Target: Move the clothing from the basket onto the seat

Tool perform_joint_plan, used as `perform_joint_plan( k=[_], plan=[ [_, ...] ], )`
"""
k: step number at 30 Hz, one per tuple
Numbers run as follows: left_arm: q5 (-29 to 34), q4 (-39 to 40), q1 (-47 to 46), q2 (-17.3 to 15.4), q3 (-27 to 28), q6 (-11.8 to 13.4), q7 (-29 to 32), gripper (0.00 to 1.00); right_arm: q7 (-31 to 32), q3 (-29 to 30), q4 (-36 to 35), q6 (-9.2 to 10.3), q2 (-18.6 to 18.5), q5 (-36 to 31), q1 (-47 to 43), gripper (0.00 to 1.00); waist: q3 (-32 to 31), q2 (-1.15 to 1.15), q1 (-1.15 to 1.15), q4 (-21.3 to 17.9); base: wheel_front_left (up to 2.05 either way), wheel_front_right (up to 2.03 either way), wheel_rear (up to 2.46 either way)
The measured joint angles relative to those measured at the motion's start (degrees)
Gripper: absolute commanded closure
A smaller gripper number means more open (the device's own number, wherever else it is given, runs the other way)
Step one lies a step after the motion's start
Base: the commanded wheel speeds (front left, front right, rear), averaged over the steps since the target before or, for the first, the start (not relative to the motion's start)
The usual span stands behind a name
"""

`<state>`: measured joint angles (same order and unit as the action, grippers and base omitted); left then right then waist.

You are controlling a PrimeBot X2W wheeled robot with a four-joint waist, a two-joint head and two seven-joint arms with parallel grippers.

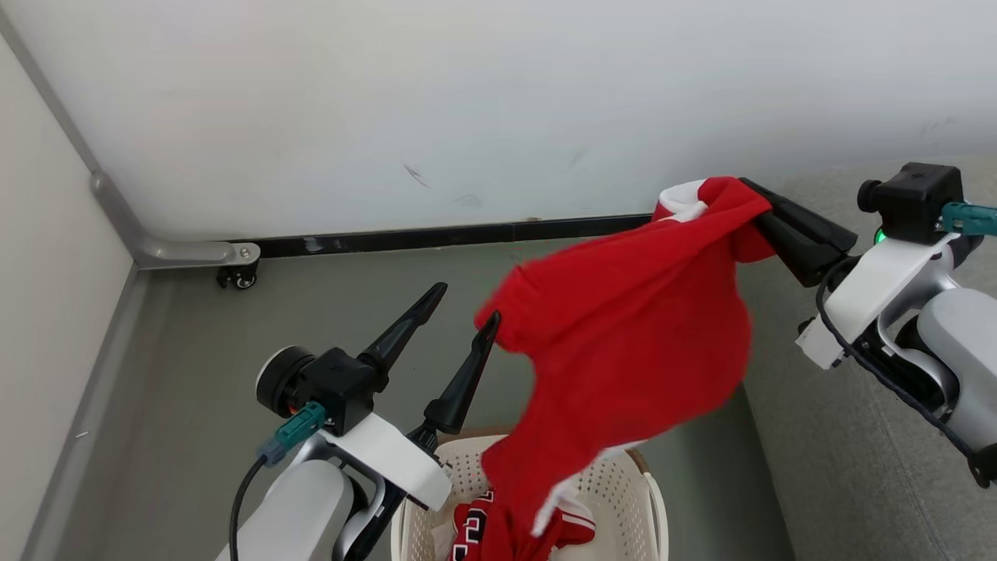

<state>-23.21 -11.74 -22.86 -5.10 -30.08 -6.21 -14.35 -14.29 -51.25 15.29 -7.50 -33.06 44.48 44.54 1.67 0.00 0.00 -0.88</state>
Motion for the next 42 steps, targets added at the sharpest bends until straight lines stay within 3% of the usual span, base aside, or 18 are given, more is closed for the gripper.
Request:
perform_joint_plan(
  k=[14,42],
  plan=[
    [-1.9,1.1,1.7,-0.8,-3.9,-0.6,0.0,0.0,0.0,9.7,-0.4,0.0,-2.6,-2.3,-5.5,1.0,-2.0,0.0,0.0,-3.0,0.0,0.0,0.0],
    [-5.4,5.1,2.5,-0.6,-15.6,-1.1,0.0,0.0,0.0,21.9,-4.1,0.0,-5.6,-4.7,-20.1,1.0,-5.4,0.0,0.0,-12.2,0.0,0.0,0.0]
  ],
)
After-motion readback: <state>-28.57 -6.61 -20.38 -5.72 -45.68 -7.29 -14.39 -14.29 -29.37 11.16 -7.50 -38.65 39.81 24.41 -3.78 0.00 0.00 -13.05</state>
